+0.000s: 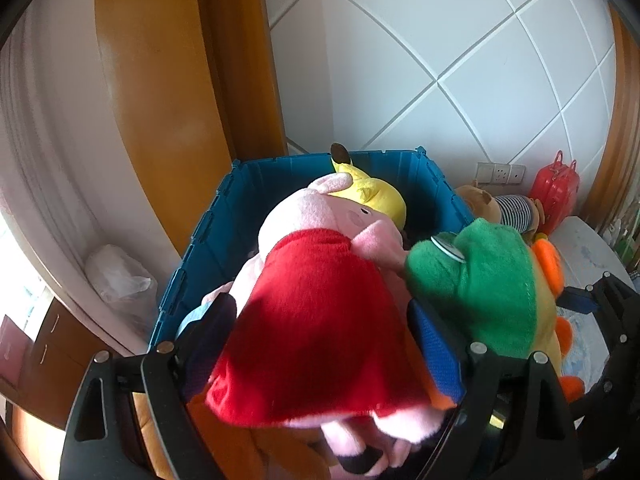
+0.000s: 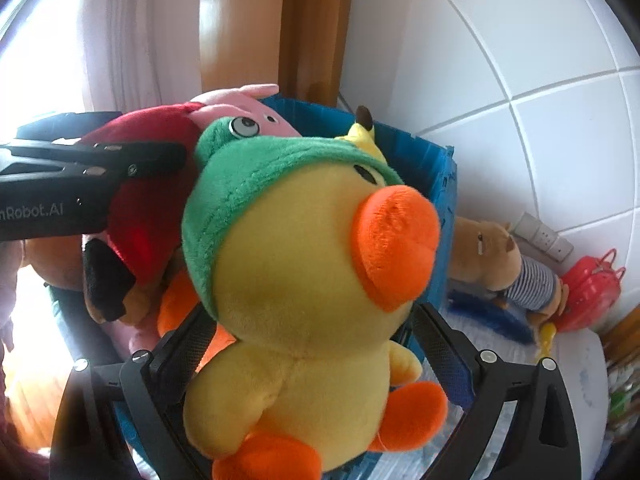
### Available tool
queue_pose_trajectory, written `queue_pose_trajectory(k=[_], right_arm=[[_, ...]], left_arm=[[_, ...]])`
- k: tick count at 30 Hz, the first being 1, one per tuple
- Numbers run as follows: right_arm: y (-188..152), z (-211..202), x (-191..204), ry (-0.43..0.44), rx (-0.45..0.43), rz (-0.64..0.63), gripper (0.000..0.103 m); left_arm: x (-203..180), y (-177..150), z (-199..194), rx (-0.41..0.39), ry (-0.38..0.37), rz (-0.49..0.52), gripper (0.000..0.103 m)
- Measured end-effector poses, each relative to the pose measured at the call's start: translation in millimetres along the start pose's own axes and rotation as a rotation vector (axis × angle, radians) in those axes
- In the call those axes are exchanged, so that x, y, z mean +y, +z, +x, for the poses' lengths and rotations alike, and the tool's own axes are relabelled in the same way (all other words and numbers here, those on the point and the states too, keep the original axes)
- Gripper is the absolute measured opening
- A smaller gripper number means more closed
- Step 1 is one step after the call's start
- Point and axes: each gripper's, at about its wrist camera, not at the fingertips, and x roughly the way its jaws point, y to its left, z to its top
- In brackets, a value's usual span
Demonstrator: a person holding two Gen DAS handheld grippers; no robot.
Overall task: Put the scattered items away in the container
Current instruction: 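Lower both plushes into the blue crate and open both tools, then withdraw both tools from the crate back over the bed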
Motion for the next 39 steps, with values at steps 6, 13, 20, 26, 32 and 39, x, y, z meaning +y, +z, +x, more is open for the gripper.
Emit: queue_pose_trajectory(k=[6, 13, 20, 26, 32, 39], right_arm=[[-9, -23, 11, -0.004, -0.017, -0.004, 0.099], [-22, -47, 32, -0.002, -0.027, -0.019, 0.099], [-36, -59, 43, 0.005, -0.034, -0.032, 0.1], [-58, -67, 52, -0.001, -0.063, -0.028, 0.1], [-89, -77, 71, -0.014, -0.087, -0.019, 0.1], [-122, -93, 97, -0.011, -0.081, -0.032, 0.1]], left_arm=[[-3, -13, -14, 0.004, 0.014, -0.002, 0.088], [-3, -34, -31, 0.016, 0.018, -0.026, 0.088], [-6, -57, -45, 0.028, 0.024, -0.033, 0.088], [-8, -89, -55, 0.012, 0.035, -0.038, 0.088], [-8, -132, -68, 0.01, 0.036, -0.036, 0.088], [-9, -174, -89, 0.028, 0.041, -0.045, 0.088]])
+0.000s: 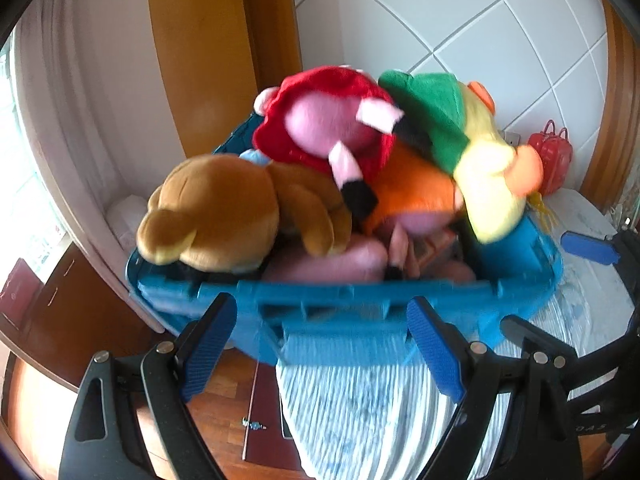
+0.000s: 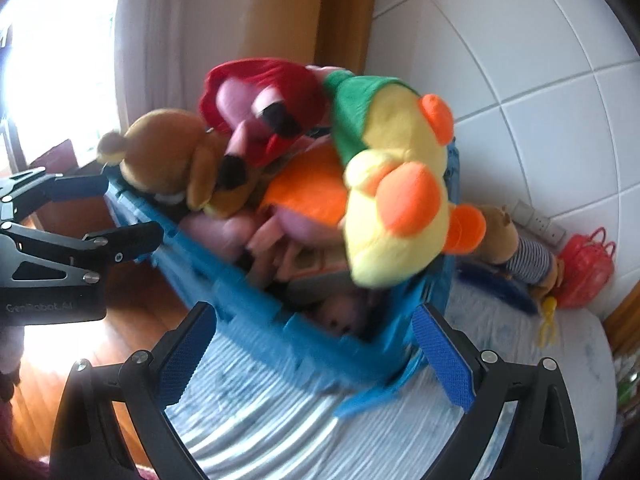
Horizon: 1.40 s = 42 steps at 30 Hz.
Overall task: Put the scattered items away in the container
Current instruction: 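Withdraw both tools from the crate back over the bed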
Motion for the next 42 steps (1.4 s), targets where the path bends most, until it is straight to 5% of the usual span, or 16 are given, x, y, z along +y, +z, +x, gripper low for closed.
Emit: queue_pose_trajectory(k=[21, 26, 28, 42], right_arm=[[-64, -50, 20, -0.052, 0.006, 0.078, 0.102], [-82, -74, 7, -0.092, -0.002, 0.106, 0.103], [-89, -84, 0, -0.098, -0.016, 0.11, 0.103], [-143, -139, -74, -0.09, -0.007, 0.085, 0.103]], left_arm=[[2, -74, -49, -0.016, -0.035, -0.018, 0.088], [-15, -80, -62, -0.03, -0.034, -0.012, 0.089], [-24, -83, -70, -0.046, -0.025, -0.017, 0.103], [-113, -109, -106, -0.02, 0.001, -0.083, 0.103]])
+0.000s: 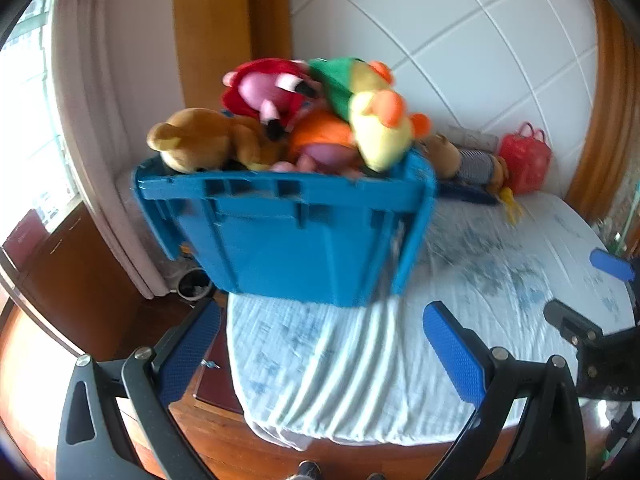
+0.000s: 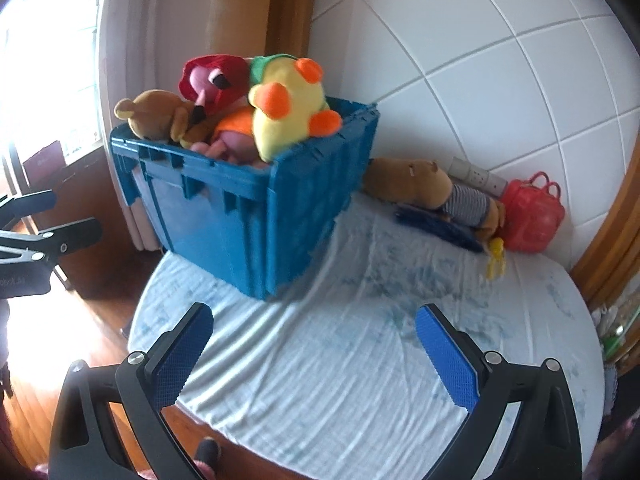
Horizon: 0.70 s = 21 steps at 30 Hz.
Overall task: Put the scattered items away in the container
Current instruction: 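Withdraw both tools from the crate back over the bed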
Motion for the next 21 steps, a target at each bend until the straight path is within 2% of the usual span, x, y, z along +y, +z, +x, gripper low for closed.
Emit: queue_pose_trajectory(k=[8, 12, 21], right_arm=[[-33, -39, -24, -0.069, 0.005, 0.063, 0.103], [-42, -58, -25, -0.106, -0.013, 0.099, 0.103], [-46, -73, -4, -0.103, -0.027, 0.101, 0.103]], left_arm=[[-41, -10, -28, -0.031, -0.07, 0.078, 0.103], [-40, -13, -43, -0.05, -0.073, 0.087, 0.103], [-31, -21, -63, -0.068, -0.067, 0.09, 0.103]])
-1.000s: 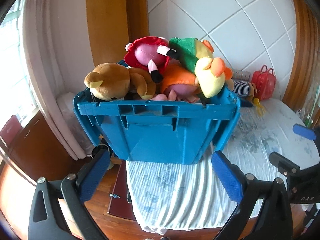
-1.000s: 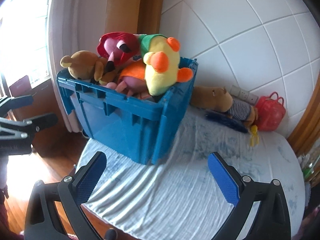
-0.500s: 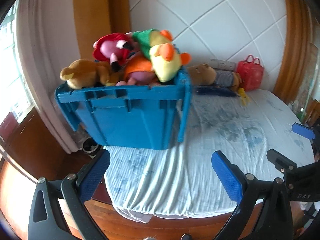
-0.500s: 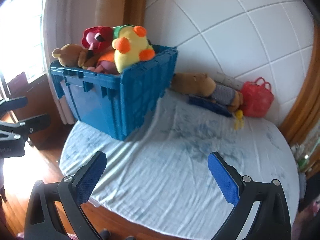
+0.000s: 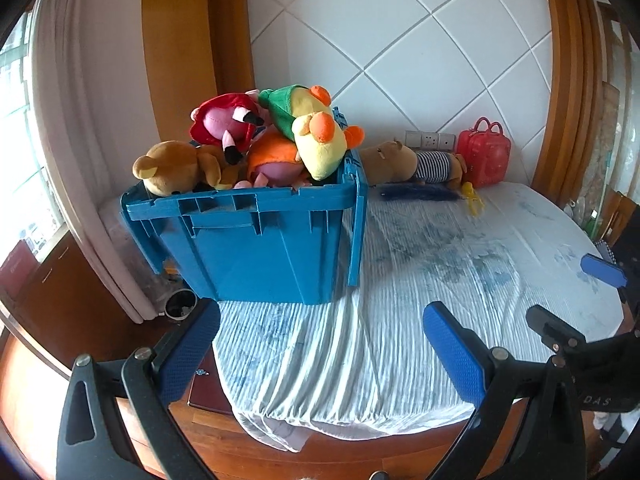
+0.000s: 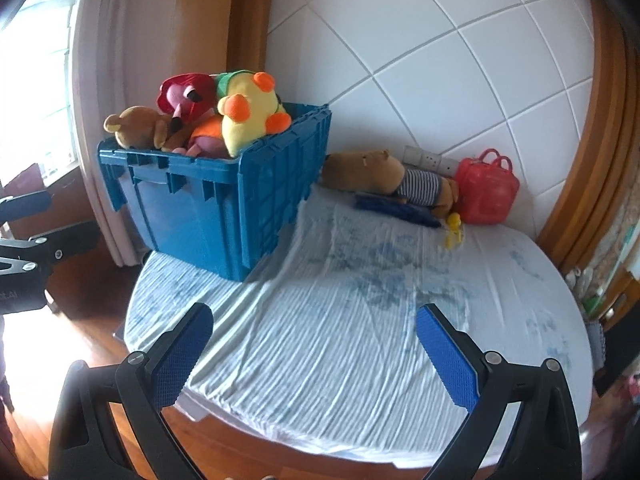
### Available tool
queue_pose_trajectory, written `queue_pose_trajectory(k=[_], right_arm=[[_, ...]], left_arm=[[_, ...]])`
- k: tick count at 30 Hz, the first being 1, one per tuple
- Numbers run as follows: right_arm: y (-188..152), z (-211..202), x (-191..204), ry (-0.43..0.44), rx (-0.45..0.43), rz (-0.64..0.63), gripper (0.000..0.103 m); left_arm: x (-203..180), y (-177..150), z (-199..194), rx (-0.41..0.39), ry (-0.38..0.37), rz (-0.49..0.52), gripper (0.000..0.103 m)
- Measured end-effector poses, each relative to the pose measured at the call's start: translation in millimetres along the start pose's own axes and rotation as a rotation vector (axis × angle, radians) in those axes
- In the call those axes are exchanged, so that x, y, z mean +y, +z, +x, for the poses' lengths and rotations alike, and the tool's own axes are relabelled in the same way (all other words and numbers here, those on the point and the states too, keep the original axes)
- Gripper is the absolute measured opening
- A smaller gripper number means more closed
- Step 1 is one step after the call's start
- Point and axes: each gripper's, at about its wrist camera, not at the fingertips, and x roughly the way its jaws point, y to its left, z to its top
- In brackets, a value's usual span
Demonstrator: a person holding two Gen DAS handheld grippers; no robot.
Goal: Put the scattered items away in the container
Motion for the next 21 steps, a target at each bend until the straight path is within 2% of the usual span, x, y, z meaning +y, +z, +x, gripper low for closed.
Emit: queue_pose_trajectory(k=[14, 21], right_arm=[[-2, -8, -11, -0.021, -0.019, 0.019, 0.103], [-3, -7, -20, -0.029, -0.014, 0.026, 0.103]], left_arm=[[-11, -1, -5, -0.021, -0.036, 0.023, 0.103], [-15, 1, 0, -0.006, -0.044, 0.021, 0.103]])
